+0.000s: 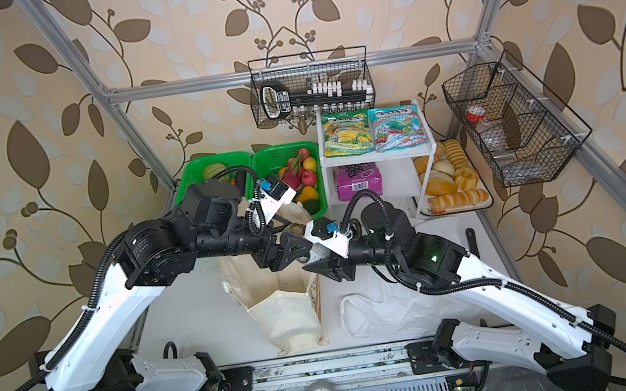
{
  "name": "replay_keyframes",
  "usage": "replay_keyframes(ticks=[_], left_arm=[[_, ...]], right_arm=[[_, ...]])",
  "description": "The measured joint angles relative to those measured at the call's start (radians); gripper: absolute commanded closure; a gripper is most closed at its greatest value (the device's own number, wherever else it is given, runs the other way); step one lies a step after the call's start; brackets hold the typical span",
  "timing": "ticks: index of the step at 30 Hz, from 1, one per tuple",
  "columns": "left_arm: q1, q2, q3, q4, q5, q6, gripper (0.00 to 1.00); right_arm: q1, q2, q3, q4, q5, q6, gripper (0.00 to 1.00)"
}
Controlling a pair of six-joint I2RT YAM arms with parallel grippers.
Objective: Place the mixed food into the grocery bags and tie them
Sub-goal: 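Pass the can from the right gripper to the left gripper above the bag, then lower the can into the tote with left gripper while right holds the handle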
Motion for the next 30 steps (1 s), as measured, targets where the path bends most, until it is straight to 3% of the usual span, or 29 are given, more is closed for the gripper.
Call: replay_keyframes(ticks=[15,18,22,24,26,30], left_arm=[[0.000,0.002,0.000,-0.019,0.015,0.005,0.20],[0.000,0.002,0.000,-0.018,0.029,0.006,0.26],[-0.006,0.002,-0.001,-0.017,0.032,0.006,0.45],[-0.006,0.002,-0.002,-0.016,0.030,0.008,0.56],[-0.006,0.002,-0.004,-0.016,0.030,0.010,0.59],[-0.011,-0.014,-0.027,0.008,0.016,0.000,0.68]], right_arm=[[0.010,0.000,0.000,0.030,0.015,-0.012,0.65],[0.013,0.000,0.000,0.035,0.005,-0.012,0.65],[0.013,0.001,0.000,0.034,0.005,-0.016,0.64],[0.013,0.001,0.000,0.034,0.008,-0.019,0.59],[0.013,0.001,0.000,0.032,0.009,-0.020,0.53],[0.013,0.001,0.000,0.034,0.013,-0.014,0.25]])
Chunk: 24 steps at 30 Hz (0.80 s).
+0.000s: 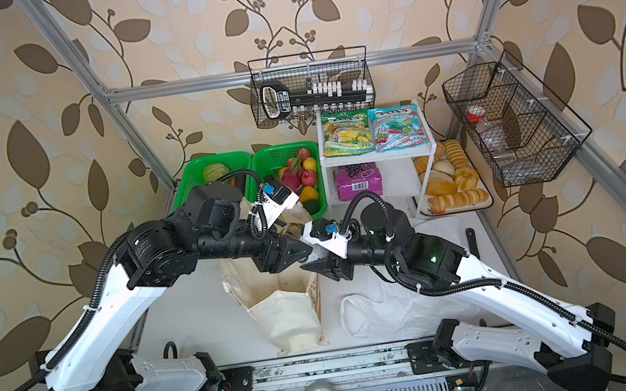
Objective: Place the mixed food into the grocery bags and tie them
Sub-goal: 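Lower the can into the tote with left gripper while right holds the handle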
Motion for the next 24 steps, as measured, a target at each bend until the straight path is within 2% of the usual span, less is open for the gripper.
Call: replay_keyframes(ticks=[2,6,10,13,18,24], left_arm=[[-0.006,-0.018,-0.023,0.014,-0.042,-0.013,0.69],[-0.004,-0.064,-0.087,0.011,-0.227,-0.050,0.80],[0.015,-0.108,-0.132,0.024,-0.413,-0.082,0.80],[0.045,-0.122,-0.139,0.025,-0.490,-0.108,0.81],[0.119,-0.115,-0.168,0.025,-0.547,-0.169,0.81],[0.164,-0.090,-0.282,0.031,-0.535,-0.234,0.82]], right_arm=[[0.003,-0.002,0.000,0.018,0.013,0.028,0.19],[0.004,-0.037,0.017,0.055,0.058,0.118,0.18],[-0.011,-0.059,0.046,0.052,0.122,0.240,0.20],[-0.048,-0.034,0.077,0.024,0.184,0.351,0.23],[-0.090,0.060,0.111,-0.050,0.285,0.514,0.27],[-0.095,0.199,0.118,-0.114,0.316,0.661,0.31]])
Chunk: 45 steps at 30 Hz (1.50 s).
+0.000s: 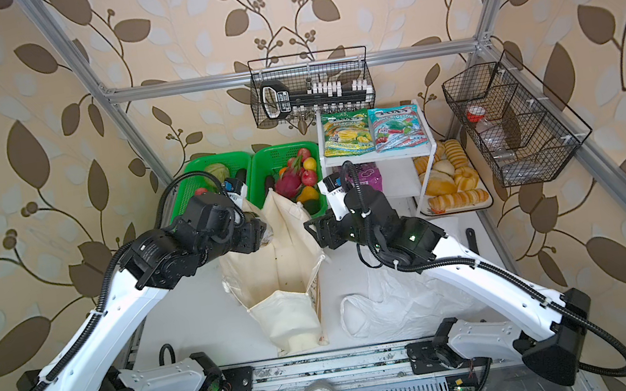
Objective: Place the mixed food into the grocery bags and tie them
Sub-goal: 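Lower the can into the tote with left gripper while right holds the handle, then push the can down to the tote bottom with the left gripper and release it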
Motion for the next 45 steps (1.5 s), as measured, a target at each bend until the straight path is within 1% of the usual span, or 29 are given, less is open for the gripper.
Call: replay_keyframes(ticks=[4,6,10,11,13,18,23,29,34,37,38,42,45], left_arm=[[0.000,0.021,-0.074,0.035,0.016,-0.026,0.83],[0.000,0.021,-0.113,0.064,0.017,-0.036,0.87],[0.000,0.027,-0.163,0.110,0.008,-0.072,0.88],[-0.001,0.034,-0.163,0.112,-0.004,-0.091,0.89],[-0.002,0.051,-0.163,0.119,-0.029,-0.136,0.90],[-0.008,0.107,-0.163,0.126,-0.076,-0.252,0.90],[-0.032,0.150,-0.176,0.143,-0.093,-0.345,0.89],[-0.049,0.130,-0.270,0.229,-0.046,-0.356,0.90],[-0.055,0.080,-0.338,0.259,-0.031,-0.356,0.90],[-0.055,0.085,-0.338,0.265,-0.032,-0.356,0.92],[-0.055,0.093,-0.333,0.262,-0.035,-0.359,0.92],[-0.055,0.141,-0.296,0.267,-0.036,-0.368,0.91],[-0.055,0.132,-0.296,0.283,-0.017,-0.369,0.90]], right_arm=[[0.005,0.092,0.047,-0.028,0.021,0.063,0.34],[0.012,0.126,0.070,-0.037,0.025,0.086,0.42],[0.023,0.182,0.106,-0.055,0.043,0.127,0.57],[0.027,0.190,0.110,-0.058,0.055,0.138,0.65],[0.032,0.192,0.110,-0.069,0.076,0.159,0.73],[0.051,0.170,0.092,-0.039,0.116,0.203,0.85],[0.060,0.127,0.042,0.005,0.145,0.244,0.90],[0.059,0.095,-0.014,0.045,0.170,0.271,0.92],[0.059,0.092,-0.038,0.071,0.170,0.284,0.94],[0.059,0.090,-0.046,0.088,0.166,0.289,0.94],[0.059,0.088,-0.050,0.093,0.166,0.291,0.96],[0.059,0.085,-0.061,0.106,0.167,0.304,0.99],[0.059,0.079,-0.068,0.114,0.168,0.309,1.00]])
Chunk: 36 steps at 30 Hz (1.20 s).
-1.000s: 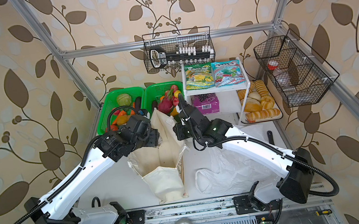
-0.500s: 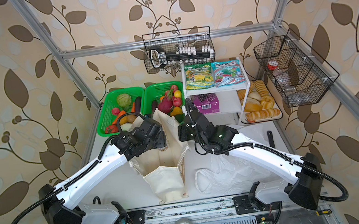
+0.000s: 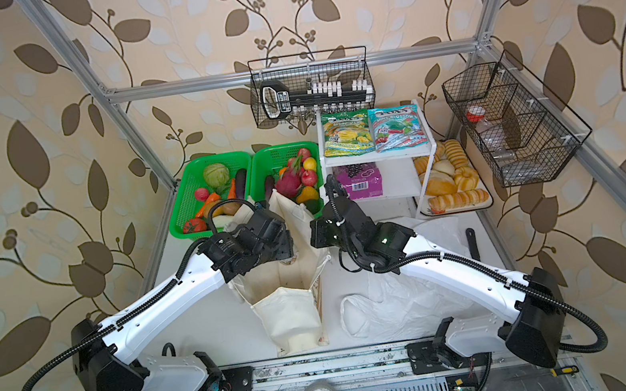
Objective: Place the mixed food into the grocery bags and tie them
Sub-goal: 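Push the can down to the tote bottom with the left gripper and release it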
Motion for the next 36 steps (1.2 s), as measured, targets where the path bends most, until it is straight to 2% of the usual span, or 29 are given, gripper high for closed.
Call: replay_keyframes(ticks=[11,14,18,21,24,31,36], left_arm=[[0.000,-0.261,-0.061,0.006,0.127,0.078,0.92],[0.000,-0.223,-0.057,-0.014,0.174,0.115,0.93],[0.000,-0.093,-0.027,-0.063,0.218,0.149,0.93],[0.000,0.012,0.031,-0.113,0.212,0.153,0.97],[0.001,0.083,0.091,-0.141,0.160,0.133,0.98],[0.072,0.097,0.098,-0.088,0.053,0.052,0.98],[0.101,0.097,0.068,-0.003,0.039,0.025,0.98]], right_arm=[[0.000,-0.011,-0.009,0.011,0.002,0.013,1.00],[0.000,-0.011,-0.010,0.014,0.002,0.013,1.00],[0.000,-0.011,-0.010,0.016,0.002,0.013,1.00],[0.000,-0.011,-0.010,0.017,0.002,0.013,1.00],[0.000,-0.013,-0.010,0.017,0.002,0.013,1.00],[0.000,-0.032,-0.021,0.017,0.002,0.013,1.00],[0.001,-0.065,-0.054,0.027,0.002,0.016,1.00]])
